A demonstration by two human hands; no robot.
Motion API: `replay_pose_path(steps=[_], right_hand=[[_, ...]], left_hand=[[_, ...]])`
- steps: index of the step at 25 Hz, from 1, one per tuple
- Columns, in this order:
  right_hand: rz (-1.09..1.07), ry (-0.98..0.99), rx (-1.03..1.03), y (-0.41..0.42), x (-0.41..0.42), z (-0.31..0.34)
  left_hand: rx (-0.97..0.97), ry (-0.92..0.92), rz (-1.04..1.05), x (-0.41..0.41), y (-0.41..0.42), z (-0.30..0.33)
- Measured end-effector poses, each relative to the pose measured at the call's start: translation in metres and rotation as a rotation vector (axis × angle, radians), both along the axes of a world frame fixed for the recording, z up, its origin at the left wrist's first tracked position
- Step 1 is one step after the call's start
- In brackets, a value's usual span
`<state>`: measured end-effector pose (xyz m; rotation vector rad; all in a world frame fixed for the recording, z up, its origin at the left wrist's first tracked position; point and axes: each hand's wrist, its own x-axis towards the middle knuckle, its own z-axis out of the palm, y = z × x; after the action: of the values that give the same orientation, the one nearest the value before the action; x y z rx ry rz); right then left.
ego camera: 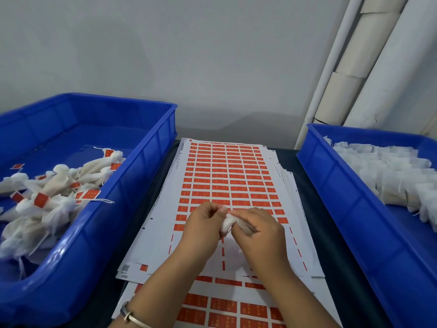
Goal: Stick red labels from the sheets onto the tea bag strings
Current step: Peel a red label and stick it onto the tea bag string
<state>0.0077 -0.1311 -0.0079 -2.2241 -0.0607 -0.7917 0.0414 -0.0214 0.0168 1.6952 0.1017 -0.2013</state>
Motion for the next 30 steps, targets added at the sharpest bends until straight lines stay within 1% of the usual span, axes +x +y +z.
replay_pose_path(steps=[2, 3, 5, 6, 7, 9, 10, 11, 12, 14, 15, 16, 18, 20, 23, 24, 26, 30], right_hand=[[-0.009, -0.047, -0.097, -0.001, 0.002, -0.003], [-0.003, -0.026, -0.12, -0.001, 0.002, -0.004], [0.031, 0.107, -0.093, 0.0, 0.001, -0.004], [0.054, 0.187, -0.053, 0.001, 0.001, -0.004], [0.071, 0.268, 0.01, 0.001, 0.0, -0.003], [0.083, 0.408, 0.22, -0.001, 0.0, 0.001], [0.091, 0.487, 0.367, -0.002, 0.0, 0.005], [0.128, 0.568, 0.56, -0.004, 0.0, 0.008], [0.202, 0.648, 0.794, -0.006, -0.001, 0.011], [0.387, 0.729, 1.248, -0.01, -0.002, 0.016], [0.449, 0.749, 1.392, -0.012, -0.003, 0.017], [0.491, 0.758, 1.469, -0.013, -0.004, 0.017], [0.507, 0.751, 1.49, -0.014, -0.004, 0.016], [0.435, 0.725, 1.387, -0.014, -0.003, 0.016], [0.298, 0.682, 1.096, -0.015, -0.004, 0.015], [0.28, 0.671, 1.038, -0.013, -0.004, 0.016], [0.28, 0.652, 1.008, -0.01, -0.005, 0.019], [0.255, 0.642, 0.988, -0.007, -0.005, 0.017]], left_hand=[[0.0, 0.007, 0.003, -0.002, 0.0, 0.0], [0.013, 0.004, -0.004, -0.002, 0.0, 0.0], [-0.014, 0.011, -0.017, -0.002, 0.002, 0.0], [-0.096, 0.037, -0.015, -0.001, 0.004, 0.0], [-0.232, 0.088, -0.021, 0.0, 0.007, 0.001], [-0.564, 0.192, -0.091, 0.002, 0.015, 0.005], [-0.653, 0.202, -0.131, 0.004, 0.02, 0.005], [-0.68, 0.197, -0.166, 0.004, 0.023, 0.004], [-0.671, 0.184, -0.188, 0.004, 0.025, 0.002], [-0.588, 0.14, -0.192, 0.003, 0.023, -0.002], [-0.497, 0.095, -0.185, 0.001, 0.021, -0.004], [-0.367, 0.031, -0.172, 0.0, 0.018, -0.005], [-0.121, -0.116, -0.138, -0.002, 0.013, -0.006], [-0.011, -0.221, -0.14, -0.004, 0.013, -0.004], [0.038, -0.313, -0.247, -0.009, 0.011, -0.003], [0.074, -0.336, -0.245, -0.01, 0.011, -0.002], [0.14, -0.381, -0.146, -0.008, 0.011, -0.005], [0.131, -0.338, -0.02, -0.003, 0.015, -0.005]])
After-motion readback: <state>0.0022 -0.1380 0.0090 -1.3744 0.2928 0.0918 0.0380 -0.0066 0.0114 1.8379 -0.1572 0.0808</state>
